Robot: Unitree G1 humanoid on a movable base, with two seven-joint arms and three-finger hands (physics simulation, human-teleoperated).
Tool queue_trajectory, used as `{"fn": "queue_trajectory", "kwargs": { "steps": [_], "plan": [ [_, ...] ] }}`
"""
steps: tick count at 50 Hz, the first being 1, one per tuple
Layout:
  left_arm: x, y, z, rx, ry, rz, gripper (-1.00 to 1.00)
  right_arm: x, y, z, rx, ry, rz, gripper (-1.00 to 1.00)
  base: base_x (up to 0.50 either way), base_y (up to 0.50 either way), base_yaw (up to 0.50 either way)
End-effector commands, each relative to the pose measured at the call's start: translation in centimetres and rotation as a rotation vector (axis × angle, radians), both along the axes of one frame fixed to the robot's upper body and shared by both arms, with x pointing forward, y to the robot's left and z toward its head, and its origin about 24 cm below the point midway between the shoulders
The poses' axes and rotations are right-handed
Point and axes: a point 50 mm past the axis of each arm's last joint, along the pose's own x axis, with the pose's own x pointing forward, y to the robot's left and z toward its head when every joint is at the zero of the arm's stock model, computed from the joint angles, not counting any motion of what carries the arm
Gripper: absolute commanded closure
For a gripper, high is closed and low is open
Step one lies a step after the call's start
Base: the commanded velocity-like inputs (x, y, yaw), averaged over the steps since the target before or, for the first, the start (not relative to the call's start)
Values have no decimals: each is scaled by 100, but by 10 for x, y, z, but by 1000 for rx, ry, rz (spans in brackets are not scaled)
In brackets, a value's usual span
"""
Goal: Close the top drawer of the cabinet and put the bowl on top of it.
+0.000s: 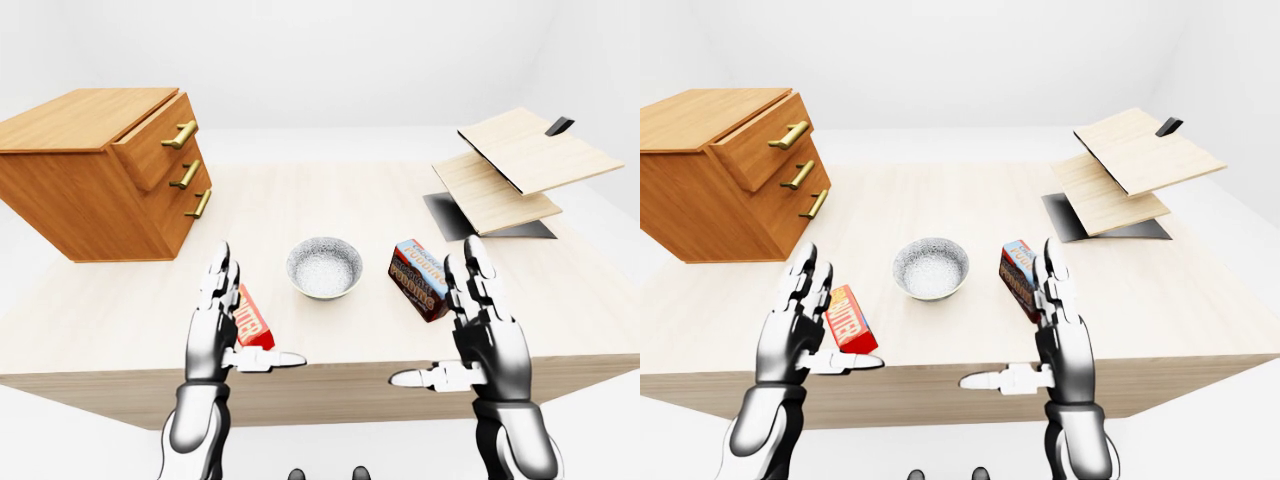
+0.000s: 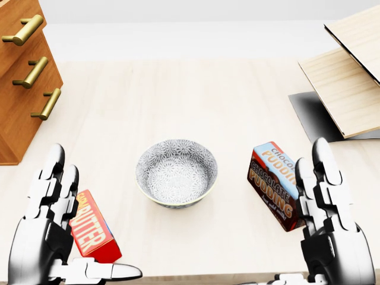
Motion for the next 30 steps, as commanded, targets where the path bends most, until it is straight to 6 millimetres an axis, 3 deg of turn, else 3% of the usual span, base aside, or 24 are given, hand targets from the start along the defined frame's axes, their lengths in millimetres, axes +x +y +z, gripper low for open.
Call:
{"fn": "queue_trajectory", "kwargs": {
  "steps": [1, 17, 30],
  "plan": [
    [-1, -3, -4, 8, 18, -8, -100, -6, -3, 7, 1, -24, -9, -100, 0, 0, 0],
    [-13, -3, 6, 8, -14, -8, -100, -8, -3, 8, -1, -29, -6, -100, 0, 0, 0],
    [-12, -3, 6, 7, -14, -9, -100, -8, -2, 6, -15, -27, 7, -100, 0, 0, 0]
  ]
}}
